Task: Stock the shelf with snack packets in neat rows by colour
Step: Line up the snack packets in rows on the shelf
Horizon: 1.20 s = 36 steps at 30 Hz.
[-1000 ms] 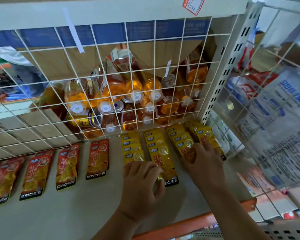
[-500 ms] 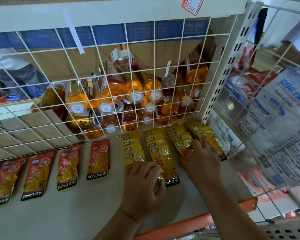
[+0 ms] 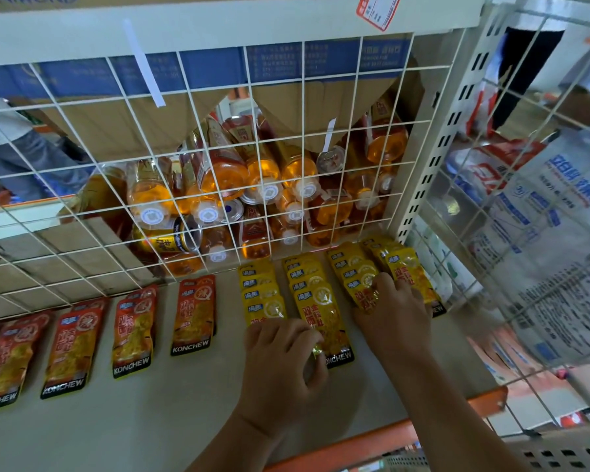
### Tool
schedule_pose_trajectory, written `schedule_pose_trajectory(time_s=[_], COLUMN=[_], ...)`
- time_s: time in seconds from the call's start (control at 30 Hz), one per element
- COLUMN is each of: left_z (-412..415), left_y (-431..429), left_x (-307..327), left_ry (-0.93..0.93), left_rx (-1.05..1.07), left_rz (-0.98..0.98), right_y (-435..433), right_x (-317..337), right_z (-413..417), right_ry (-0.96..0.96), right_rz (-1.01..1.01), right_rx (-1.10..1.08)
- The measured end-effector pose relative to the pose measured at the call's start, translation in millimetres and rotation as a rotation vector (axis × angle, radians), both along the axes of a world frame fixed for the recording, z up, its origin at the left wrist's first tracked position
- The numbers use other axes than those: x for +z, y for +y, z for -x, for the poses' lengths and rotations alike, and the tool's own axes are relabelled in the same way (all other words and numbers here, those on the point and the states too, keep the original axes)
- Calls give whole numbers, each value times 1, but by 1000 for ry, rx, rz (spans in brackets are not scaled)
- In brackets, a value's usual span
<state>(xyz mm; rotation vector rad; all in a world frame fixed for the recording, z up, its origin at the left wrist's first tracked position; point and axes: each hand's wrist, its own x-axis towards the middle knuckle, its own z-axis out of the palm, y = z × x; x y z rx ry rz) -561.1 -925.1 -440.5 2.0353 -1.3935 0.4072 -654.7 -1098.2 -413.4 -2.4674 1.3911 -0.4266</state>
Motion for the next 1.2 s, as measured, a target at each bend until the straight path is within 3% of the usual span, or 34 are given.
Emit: schedule_pose_trajectory(time_s=[0.8, 1.2], left_z=[0, 0], left_y=[0, 0], left_x=[1, 0], left_ry=[14, 29], left_rx=[-5, -6], left_rz=[18, -3], right_y=[8, 8], right_x=[-1, -1], right_z=[1, 3], right_ry=[-94, -41], right_rz=[18, -30], right_rx=[7, 9])
